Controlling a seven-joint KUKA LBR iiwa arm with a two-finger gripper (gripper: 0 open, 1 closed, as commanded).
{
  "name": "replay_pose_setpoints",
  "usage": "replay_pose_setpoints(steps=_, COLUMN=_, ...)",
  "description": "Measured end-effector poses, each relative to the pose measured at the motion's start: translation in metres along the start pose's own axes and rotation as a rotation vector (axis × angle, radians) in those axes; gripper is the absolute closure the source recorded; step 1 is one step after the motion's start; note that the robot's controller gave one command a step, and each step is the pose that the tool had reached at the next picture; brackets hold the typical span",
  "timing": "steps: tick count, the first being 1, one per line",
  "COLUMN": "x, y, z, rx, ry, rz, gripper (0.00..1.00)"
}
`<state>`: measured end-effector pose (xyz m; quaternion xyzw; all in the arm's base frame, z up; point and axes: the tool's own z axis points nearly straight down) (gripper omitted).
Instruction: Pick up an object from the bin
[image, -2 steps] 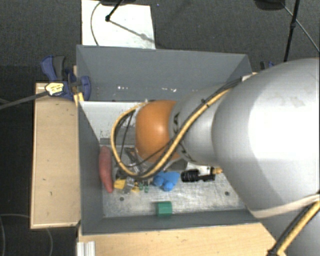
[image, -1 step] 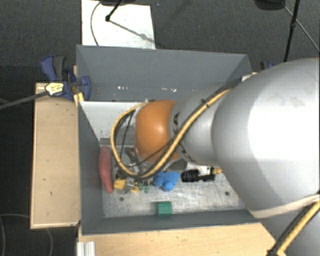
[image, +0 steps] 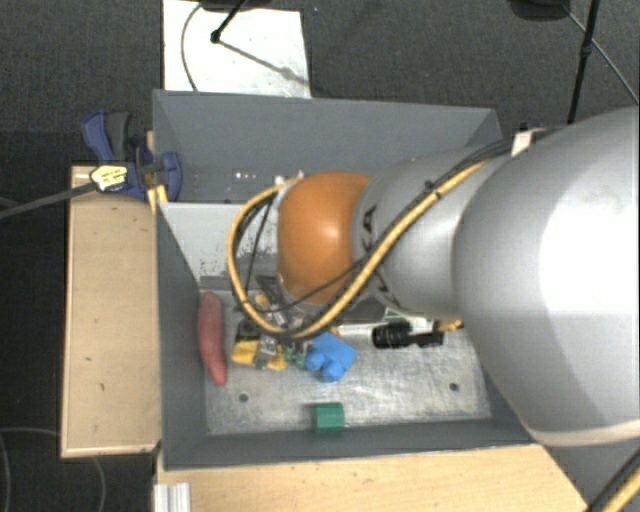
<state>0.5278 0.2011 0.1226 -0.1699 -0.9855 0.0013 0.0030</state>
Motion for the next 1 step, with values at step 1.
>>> replay_pose_setpoints(steps=1, x=0.0357, y=-0.0027, z=-0.0894, rx=-0.004, ry=-0.006, rz=-0.028, gripper=1.0)
